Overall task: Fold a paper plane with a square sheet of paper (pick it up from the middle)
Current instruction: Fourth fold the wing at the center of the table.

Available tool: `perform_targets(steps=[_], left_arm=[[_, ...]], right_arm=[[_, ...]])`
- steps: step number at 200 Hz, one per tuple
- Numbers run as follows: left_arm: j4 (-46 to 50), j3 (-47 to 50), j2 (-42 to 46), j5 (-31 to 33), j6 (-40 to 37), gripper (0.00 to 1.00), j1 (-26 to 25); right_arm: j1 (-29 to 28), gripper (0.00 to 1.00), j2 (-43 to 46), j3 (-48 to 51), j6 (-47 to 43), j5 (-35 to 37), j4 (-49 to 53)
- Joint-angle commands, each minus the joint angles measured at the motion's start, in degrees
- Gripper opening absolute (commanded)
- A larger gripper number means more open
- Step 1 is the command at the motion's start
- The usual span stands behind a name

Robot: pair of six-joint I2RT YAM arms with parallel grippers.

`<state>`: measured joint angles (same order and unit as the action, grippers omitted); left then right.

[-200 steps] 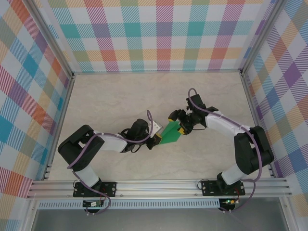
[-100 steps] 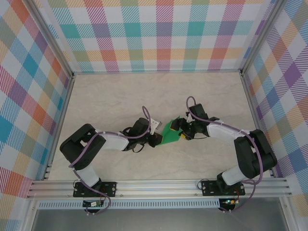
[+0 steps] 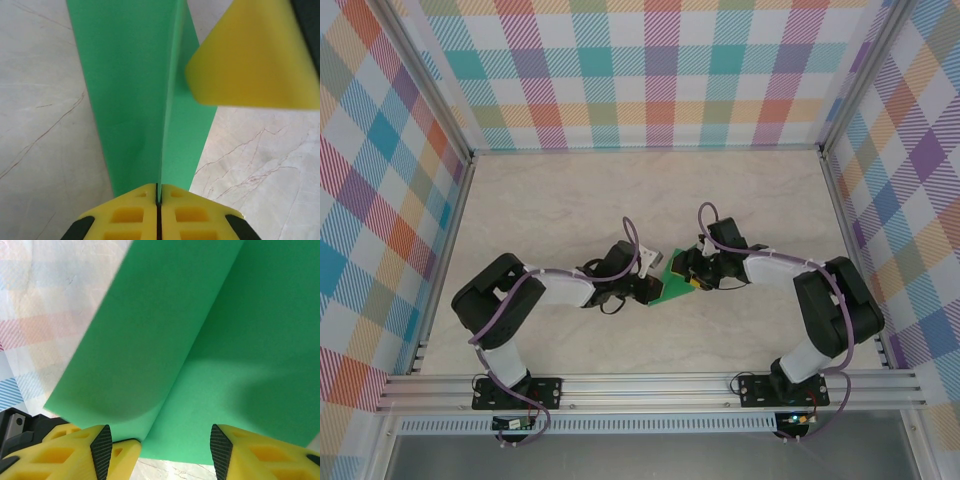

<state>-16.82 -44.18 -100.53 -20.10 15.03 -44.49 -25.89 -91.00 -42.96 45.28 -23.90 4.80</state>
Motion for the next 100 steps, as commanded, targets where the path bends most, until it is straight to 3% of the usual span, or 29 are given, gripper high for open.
perform_targets(steps=[1, 100], left_arm=[[4.08, -2.82, -1.59, -2.34, -0.53, 0.07, -0.65], [11.6, -8.88, -5.14, -5.34, 0.2, 0.04, -0.55]], right_arm=[[-0.32, 0.57, -1.01, -1.12, -2.01, -0.47, -1.08], [-0.3, 0.54, 2.8, 1.99, -1.07, 5.27, -0.48]])
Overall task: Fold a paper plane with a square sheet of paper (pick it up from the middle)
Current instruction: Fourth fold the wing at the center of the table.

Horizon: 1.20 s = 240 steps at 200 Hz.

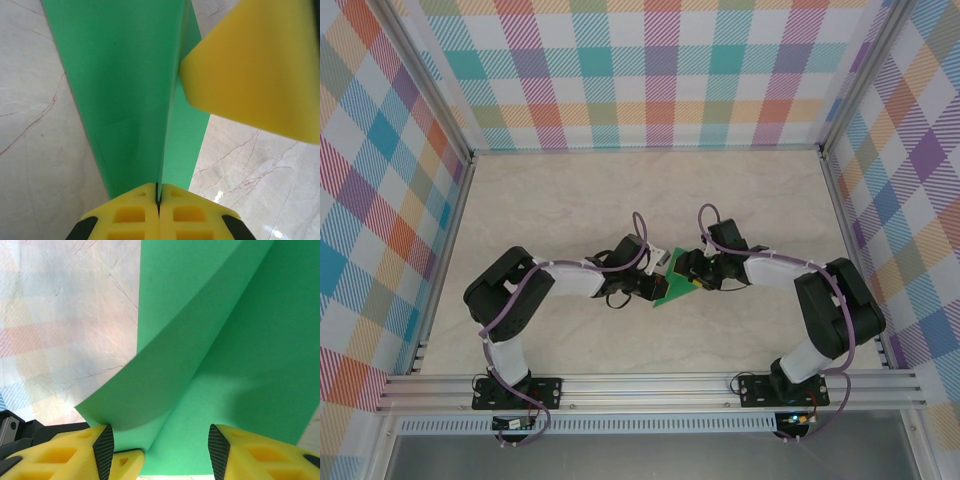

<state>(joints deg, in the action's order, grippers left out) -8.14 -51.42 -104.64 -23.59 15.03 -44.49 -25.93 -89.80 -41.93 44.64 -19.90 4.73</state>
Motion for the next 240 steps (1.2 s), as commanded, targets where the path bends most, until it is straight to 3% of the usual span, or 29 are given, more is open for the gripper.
perform_targets(steps=[1, 121, 240], left_arm=[[2.99, -1.66, -1.06, -1.91, 0.23, 0.04, -0.57], [3.13, -2.93, -3.12, -3.56, 6.38, 0.02, 1.89], [0.75, -1.47, -3.81, -3.2, 10.28, 0.01, 3.36]], right_arm=[[-0.26, 0.54, 1.58, 0.97, -0.43, 1.22, -0.47], [-0.26, 0.49, -2.81, -1.09, -4.87, -2.32, -0.33], [-0.28, 0.5, -6.32, -3.24, -4.31, -0.7, 3.11]])
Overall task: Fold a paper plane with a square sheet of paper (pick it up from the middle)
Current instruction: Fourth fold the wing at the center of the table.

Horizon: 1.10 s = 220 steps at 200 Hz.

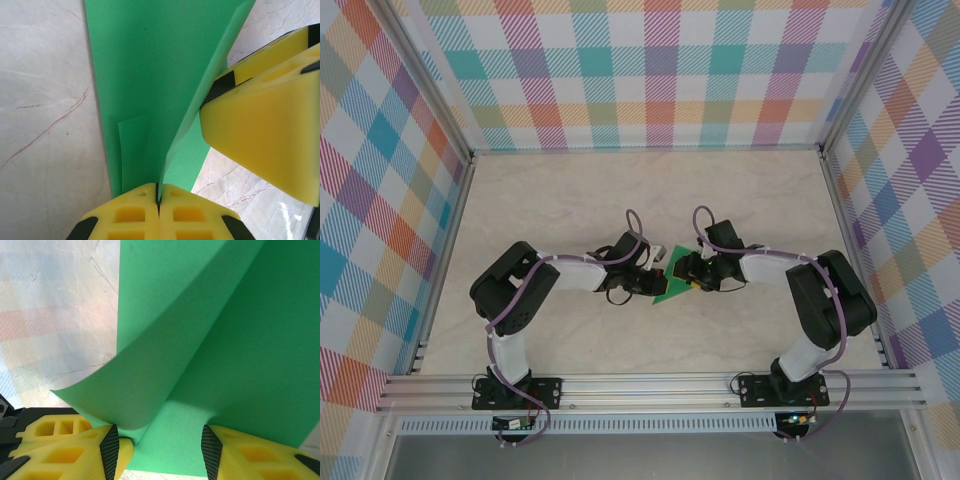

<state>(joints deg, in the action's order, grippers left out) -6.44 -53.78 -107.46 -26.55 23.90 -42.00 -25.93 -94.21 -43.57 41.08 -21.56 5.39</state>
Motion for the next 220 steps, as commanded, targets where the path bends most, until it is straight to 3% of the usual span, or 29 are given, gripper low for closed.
perform_targets(steps=[1, 83, 134, 163, 193, 220], left_arm=[[-1.0, 0.88, -0.99, -0.34, 1.37, 0.01, 0.91], [-0.56, 0.67, -0.78, -1.15, 1.12, 0.05, 1.35], [1.43, 1.76, 3.69, 1.01, 2.11, 0.34, 1.87], [5.39, 2.35, 7.73, 5.37, 2.31, 0.42, 2.31], [4.42, 3.92, 9.88, 6.34, 4.31, 0.38, 2.45], [-1.97, 5.75, 10.09, 2.42, 8.16, 0.21, 2.23]], right_arm=[[-0.27, 0.5, -1.92, -1.65, -0.74, 0.93, 2.49], [-0.27, 0.51, -5.55, -5.17, 1.41, 6.86, 12.38], [-0.35, 0.54, -8.56, -8.03, 3.91, 9.56, 18.5], [-0.35, 0.55, -10.05, -9.05, 4.95, 10.36, 20.69], [-0.37, 0.56, -11.21, -10.08, 5.67, 11.34, 22.72], [-0.39, 0.56, -11.77, -10.61, 5.76, 11.97, 23.92]])
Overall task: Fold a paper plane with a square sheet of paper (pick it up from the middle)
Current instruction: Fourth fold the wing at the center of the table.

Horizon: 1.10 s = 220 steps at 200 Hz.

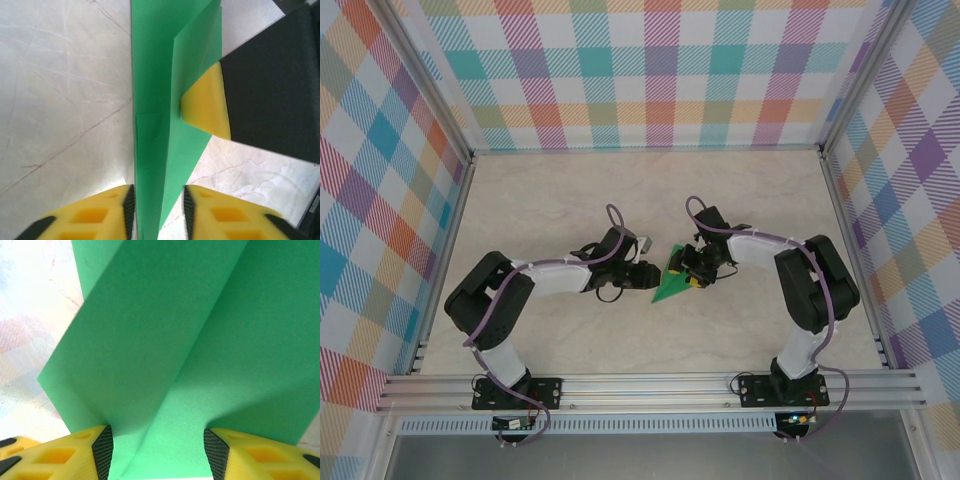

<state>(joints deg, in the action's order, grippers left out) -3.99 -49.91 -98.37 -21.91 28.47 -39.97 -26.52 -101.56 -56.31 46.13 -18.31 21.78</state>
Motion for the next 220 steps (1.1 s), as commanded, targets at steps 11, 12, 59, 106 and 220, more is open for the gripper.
perform_targets(steps=[11, 12, 59, 106, 220], left_arm=[[-6.15, 1.9, 0.49, -3.88, 4.9, 0.18, -0.08], [-6.26, 1.87, 0.43, -3.99, 4.96, 0.18, -0.1], [-7.49, 1.04, -1.04, -4.09, 5.63, 0.08, -1.41], [-7.62, -0.97, -5.26, -6.3, 5.56, 0.05, -2.13], [-2.1, -3.14, -7.88, -2.1, 4.23, 0.01, -2.17]], right_arm=[[0.29, 0.56, -4.68, 2.0, 0.7, 9.04, 7.96], [0.31, 0.56, -4.73, 2.0, 0.71, 9.02, 8.03], [0.26, 0.57, -5.67, 1.65, 0.76, 9.31, 8.65], [0.24, 0.57, -6.54, 1.23, 0.65, 9.47, 9.24], [-0.26, 0.52, -11.1, -1.37, 0.63, 11.89, 13.05]])
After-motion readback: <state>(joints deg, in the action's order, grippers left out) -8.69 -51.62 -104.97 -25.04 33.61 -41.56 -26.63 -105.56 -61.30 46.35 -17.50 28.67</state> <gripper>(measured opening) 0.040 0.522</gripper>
